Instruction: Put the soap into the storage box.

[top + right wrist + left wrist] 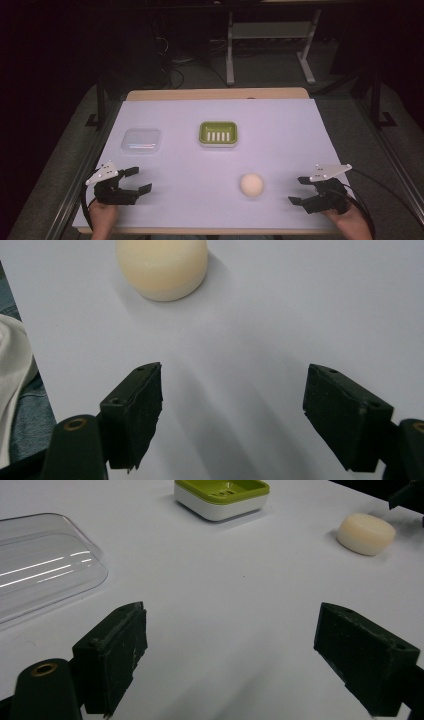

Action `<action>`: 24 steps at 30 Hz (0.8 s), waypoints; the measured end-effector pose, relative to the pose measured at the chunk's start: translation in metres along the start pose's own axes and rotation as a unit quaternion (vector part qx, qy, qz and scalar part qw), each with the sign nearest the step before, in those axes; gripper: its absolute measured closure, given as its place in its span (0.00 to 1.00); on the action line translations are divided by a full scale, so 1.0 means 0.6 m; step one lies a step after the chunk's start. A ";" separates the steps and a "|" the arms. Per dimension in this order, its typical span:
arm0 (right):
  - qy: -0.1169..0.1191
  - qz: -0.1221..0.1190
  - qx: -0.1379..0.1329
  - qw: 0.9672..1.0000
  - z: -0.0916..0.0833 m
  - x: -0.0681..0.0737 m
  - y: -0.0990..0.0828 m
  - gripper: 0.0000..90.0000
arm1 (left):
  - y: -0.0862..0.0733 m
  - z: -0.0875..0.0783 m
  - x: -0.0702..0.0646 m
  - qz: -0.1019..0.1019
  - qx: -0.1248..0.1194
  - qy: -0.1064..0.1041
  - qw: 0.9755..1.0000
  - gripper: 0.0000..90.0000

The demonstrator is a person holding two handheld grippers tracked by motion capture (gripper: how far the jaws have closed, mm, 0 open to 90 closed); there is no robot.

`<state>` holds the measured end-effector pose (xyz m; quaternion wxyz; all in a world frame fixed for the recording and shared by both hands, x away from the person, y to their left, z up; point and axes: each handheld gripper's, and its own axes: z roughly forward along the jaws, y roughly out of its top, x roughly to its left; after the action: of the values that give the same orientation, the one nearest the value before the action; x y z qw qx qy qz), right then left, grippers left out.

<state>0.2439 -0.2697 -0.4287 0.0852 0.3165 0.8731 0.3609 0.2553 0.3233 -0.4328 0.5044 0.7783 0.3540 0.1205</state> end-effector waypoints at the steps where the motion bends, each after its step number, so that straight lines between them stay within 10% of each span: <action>1: 0.001 0.000 0.001 1.000 0.000 0.001 0.002 0.25 | 0.000 0.001 0.000 0.000 0.003 -0.003 1.000 0.15; 24: 0.009 -0.024 0.018 1.000 0.016 0.028 0.028 0.22 | -0.001 -0.004 0.003 -0.001 -0.003 -0.001 1.000 0.15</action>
<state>0.2426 -0.2445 -0.4229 0.0799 0.2938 0.8876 0.3457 0.2550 0.3266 -0.4327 0.5071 0.7767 0.3541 0.1197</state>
